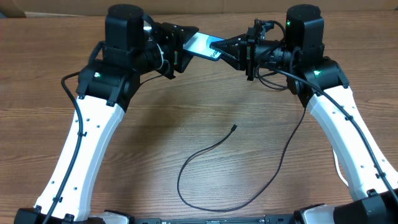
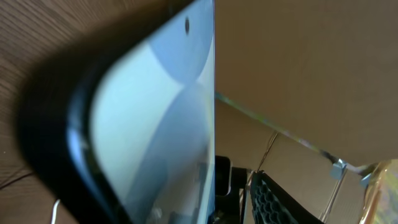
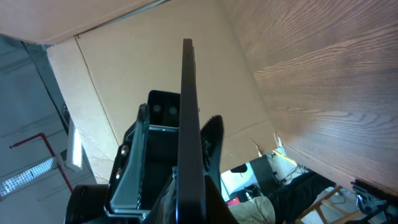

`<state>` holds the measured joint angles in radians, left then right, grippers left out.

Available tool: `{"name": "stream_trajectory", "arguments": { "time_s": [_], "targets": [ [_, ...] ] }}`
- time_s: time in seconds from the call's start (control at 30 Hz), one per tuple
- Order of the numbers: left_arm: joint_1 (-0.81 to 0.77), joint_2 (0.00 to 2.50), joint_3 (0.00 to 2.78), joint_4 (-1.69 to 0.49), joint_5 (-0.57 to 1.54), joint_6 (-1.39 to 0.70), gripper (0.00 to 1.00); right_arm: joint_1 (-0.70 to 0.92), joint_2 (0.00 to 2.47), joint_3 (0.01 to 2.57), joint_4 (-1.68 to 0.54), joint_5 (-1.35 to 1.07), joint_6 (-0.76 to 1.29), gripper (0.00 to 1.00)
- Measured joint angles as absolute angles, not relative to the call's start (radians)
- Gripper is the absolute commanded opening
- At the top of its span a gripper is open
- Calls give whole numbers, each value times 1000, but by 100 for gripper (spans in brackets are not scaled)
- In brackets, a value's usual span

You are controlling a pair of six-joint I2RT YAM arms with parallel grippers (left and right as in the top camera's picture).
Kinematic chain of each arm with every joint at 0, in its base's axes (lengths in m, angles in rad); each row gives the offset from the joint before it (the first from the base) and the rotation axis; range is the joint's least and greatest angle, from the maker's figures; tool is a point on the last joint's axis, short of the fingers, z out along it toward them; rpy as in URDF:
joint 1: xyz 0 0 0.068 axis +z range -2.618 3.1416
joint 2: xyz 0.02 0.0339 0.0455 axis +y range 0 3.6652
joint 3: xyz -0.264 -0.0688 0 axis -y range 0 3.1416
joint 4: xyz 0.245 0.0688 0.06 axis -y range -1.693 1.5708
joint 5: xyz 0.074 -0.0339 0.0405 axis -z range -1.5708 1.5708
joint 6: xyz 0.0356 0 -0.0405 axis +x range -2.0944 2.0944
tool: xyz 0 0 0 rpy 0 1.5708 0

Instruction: Plug charger to phone and switch on socket

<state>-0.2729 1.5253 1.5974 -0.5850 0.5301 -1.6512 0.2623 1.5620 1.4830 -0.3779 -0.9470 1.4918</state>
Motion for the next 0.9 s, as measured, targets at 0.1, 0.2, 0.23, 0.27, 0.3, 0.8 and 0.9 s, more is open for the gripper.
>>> {"name": "stream_trajectory", "arguments": {
  "time_s": [0.1,0.2,0.23,0.27,0.3,0.8,0.9],
  "targets": [
    [-268,1525,1597,-585,530,-1651,39,263,1562,1483,-378,-954,1492,4],
    [-268,1525,1597,-586,530,-1651,37,262,1562,1483,-377,-963,1492,4],
    [-268,1525,1597,-586,530,-1651,37,263,1562,1483,-377,-965,1492,3],
    [-268,1525,1597,-585,530,-1651,37,263,1562,1483,-378,-966,1492,4],
    [-268,1525,1597,-582,530,-1651,37,262,1562,1483,-377,-967,1492,4],
    [-268,1527,1590,-570,543,-1666,6,262,1557,1483,-364,-956,1502,4],
    [-268,1527,1590,-568,542,-1666,4,263,1557,1483,-365,-955,1528,9]
  ]
}}
